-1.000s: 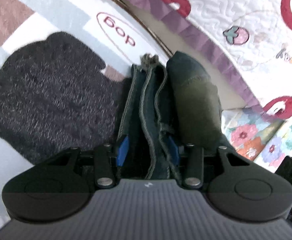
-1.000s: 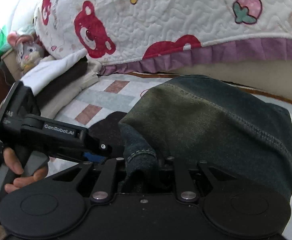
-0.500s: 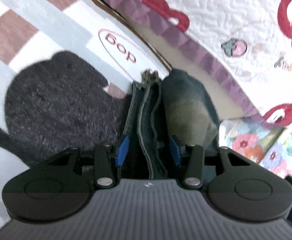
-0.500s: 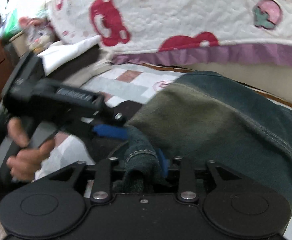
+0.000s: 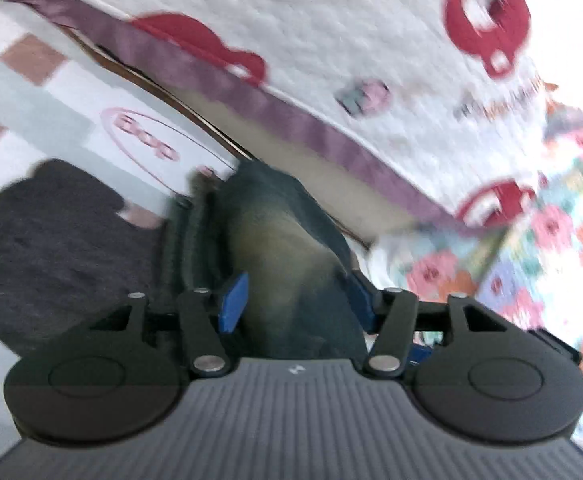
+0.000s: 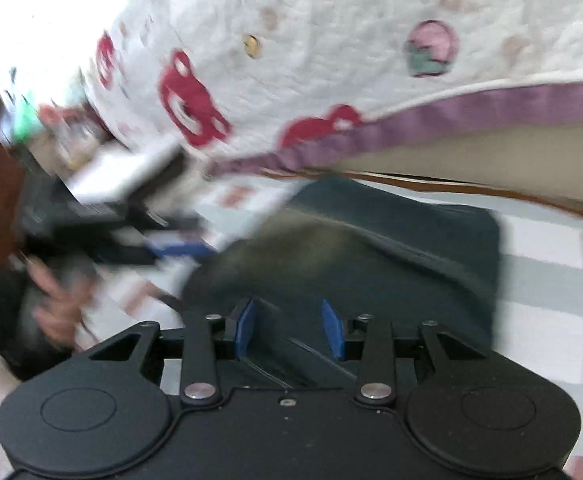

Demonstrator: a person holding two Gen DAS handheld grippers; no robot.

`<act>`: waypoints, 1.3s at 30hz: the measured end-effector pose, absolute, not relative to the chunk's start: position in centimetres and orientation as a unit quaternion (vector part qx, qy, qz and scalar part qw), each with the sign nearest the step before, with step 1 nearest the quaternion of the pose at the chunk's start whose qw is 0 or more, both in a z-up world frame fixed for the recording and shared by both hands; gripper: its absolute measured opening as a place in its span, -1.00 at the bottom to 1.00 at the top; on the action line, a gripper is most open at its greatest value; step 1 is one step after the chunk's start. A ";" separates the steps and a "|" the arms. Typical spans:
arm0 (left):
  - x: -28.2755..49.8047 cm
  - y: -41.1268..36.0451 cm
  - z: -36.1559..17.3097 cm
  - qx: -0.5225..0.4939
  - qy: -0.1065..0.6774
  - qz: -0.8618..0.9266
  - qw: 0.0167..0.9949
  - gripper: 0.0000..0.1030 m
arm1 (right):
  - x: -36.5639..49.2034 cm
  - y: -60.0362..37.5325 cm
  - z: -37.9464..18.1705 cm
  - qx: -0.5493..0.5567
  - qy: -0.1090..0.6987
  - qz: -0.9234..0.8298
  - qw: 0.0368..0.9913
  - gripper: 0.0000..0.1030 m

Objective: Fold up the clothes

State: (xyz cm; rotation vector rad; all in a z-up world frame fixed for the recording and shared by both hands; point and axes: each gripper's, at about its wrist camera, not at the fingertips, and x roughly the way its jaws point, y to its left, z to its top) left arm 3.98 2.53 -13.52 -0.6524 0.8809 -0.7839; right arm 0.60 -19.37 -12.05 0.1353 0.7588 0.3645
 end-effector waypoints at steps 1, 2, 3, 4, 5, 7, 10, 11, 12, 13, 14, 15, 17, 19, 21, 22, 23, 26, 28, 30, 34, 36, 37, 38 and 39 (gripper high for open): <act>3.9 1.7 -13.6 -0.286 0.418 -0.364 0.782 0.11 | -0.2 -19.3 -12.3 0.035 0.374 0.172 0.911 -0.17; 3.7 0.8 -13.7 -0.264 0.425 -0.364 0.786 0.12 | -0.8 -19.2 -12.5 0.013 0.379 0.171 0.909 -0.17; 3.3 -0.3 -13.5 -0.226 0.426 -0.367 0.795 0.17 | -1.2 -19.0 -12.9 0.001 0.383 0.170 0.908 -0.17; 2.8 -1.5 -13.3 -0.179 0.423 -0.377 0.804 0.25 | -1.5 -18.8 -13.3 -0.008 0.387 0.168 0.907 -0.16; 2.3 -2.5 -13.0 -0.141 0.419 -0.385 0.810 0.28 | -1.7 -18.7 -13.7 -0.016 0.390 0.165 0.906 -0.14; 1.4 -3.7 -12.5 -0.095 0.411 -0.392 0.818 0.32 | -1.6 -18.3 -14.3 -0.055 0.396 0.146 0.905 -0.11; 0.9 -4.0 -12.4 -0.069 0.405 -0.389 0.825 0.33 | -1.7 -18.3 -14.8 -0.104 0.394 0.124 0.905 -0.10; 0.6 -4.3 -12.5 -0.035 0.404 -0.382 0.831 0.33 | -1.6 -18.4 -14.9 -0.104 0.396 0.124 0.904 -0.10; 0.2 -4.9 -12.9 0.012 0.404 -0.372 0.836 0.41 | -1.5 -18.6 -15.0 -0.105 0.400 0.125 0.902 -0.26; -0.2 -5.4 -13.2 0.059 0.404 -0.361 0.839 0.48 | -1.3 -18.7 -15.1 -0.106 0.404 0.126 0.900 -0.65; -0.3 -5.6 -13.5 0.080 0.409 -0.352 0.838 0.51 | -1.2 -18.9 -15.2 -0.108 0.408 0.126 0.898 -0.68; -0.1 -5.5 -13.8 0.076 0.421 -0.346 0.835 0.52 | -1.3 -19.1 -15.2 -0.110 0.413 0.124 0.895 -0.79; 0.3 -5.0 -14.2 0.064 0.441 -0.335 0.830 0.55 | -1.8 -19.5 -15.4 -0.118 0.425 0.116 0.890 -0.90; 0.4 -4.6 -13.7 0.069 0.429 -0.324 0.840 0.55 | -2.2 -19.9 -15.8 -0.130 0.436 0.107 0.884 -0.93; 0.1 -4.5 -13.0 0.096 0.408 -0.312 0.853 0.51 | -2.5 -20.3 -16.6 -0.139 0.446 0.095 0.879 -0.94; 0.0 -4.3 -12.8 0.097 0.403 -0.309 0.856 0.49 | -2.5 -20.7 -16.8 -0.131 0.453 0.089 0.878 -0.94; 0.0 -4.1 -12.5 0.090 0.403 -0.305 0.858 0.48 | -2.5 -21.0 -16.7 -0.126 0.460 0.084 0.875 -0.94; -0.1 -3.7 -12.1 0.103 0.397 -0.286 0.866 0.50 | -2.4 -21.7 -15.4 -0.104 0.470 0.081 0.873 -0.92; -0.2 -3.7 -11.9 0.108 0.397 -0.283 0.866 0.51 | -1.8 -22.2 -13.6 -0.037 0.443 0.108 0.889 -0.79; -0.4 -3.7 -11.8 0.109 0.398 -0.282 0.866 0.51 | -1.2 -22.8 -11.7 0.042 0.405 0.140 0.902 -0.73; -0.4 -3.7 -11.3 0.110 0.394 -0.289 0.865 0.51 | 3.7 -21.0 -12.1 0.098 0.386 0.191 0.897 -0.53; -0.3 -2.7 -10.7 0.081 0.384 -0.305 0.868 0.50 | 5.7 -18.9 -13.7 0.062 0.404 0.201 0.890 -0.50; -0.3 -2.1 -10.4 0.066 0.379 -0.313 0.868 0.47 | 6.7 -17.9 -14.5 0.043 0.413 0.205 0.886 -0.46; -0.3 -1.6 -10.1 0.051 0.374 -0.321 0.869 0.47 | 6.8 -16.9 -14.9 0.022 0.415 0.211 0.884 -0.46; -0.3 -1.0 -9.8 0.037 0.369 -0.329 0.869 0.45 | 6.4 -16.0 -15.2 -0.001 0.414 0.219 0.884 -0.48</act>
